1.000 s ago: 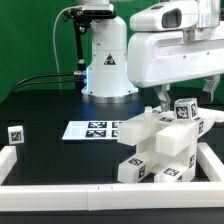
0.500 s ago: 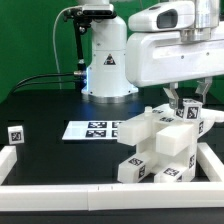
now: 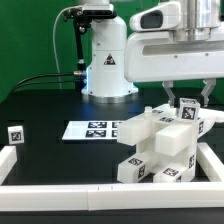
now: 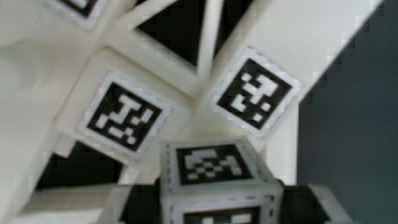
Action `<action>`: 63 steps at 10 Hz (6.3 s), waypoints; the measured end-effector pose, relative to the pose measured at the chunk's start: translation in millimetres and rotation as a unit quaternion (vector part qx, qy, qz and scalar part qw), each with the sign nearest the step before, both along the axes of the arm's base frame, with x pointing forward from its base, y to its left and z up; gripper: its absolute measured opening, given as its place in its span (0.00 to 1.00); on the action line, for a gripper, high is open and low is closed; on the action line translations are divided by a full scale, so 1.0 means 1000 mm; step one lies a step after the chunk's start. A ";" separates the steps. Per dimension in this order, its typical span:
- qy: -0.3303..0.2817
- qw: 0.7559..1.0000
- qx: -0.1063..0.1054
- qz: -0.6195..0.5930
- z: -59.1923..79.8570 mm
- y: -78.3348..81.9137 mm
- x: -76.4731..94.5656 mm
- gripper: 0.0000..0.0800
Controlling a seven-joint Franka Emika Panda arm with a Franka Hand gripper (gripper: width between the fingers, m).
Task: Assemble chair
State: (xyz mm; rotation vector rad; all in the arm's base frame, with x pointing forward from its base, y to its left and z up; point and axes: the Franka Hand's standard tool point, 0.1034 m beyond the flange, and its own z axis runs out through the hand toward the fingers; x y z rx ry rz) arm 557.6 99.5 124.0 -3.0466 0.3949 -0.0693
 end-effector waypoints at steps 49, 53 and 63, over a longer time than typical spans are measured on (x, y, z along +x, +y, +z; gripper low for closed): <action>-0.003 1.000 -0.011 -0.018 -0.009 0.007 0.007 0.35; 0.004 0.945 0.026 -0.325 -0.009 0.016 0.010 0.35; -0.003 0.998 -0.010 0.067 -0.006 0.021 0.014 0.81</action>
Offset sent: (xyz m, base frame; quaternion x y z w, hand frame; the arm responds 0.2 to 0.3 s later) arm -0.0029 0.0015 -0.0052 0.0171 0.0086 0.1716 0.9850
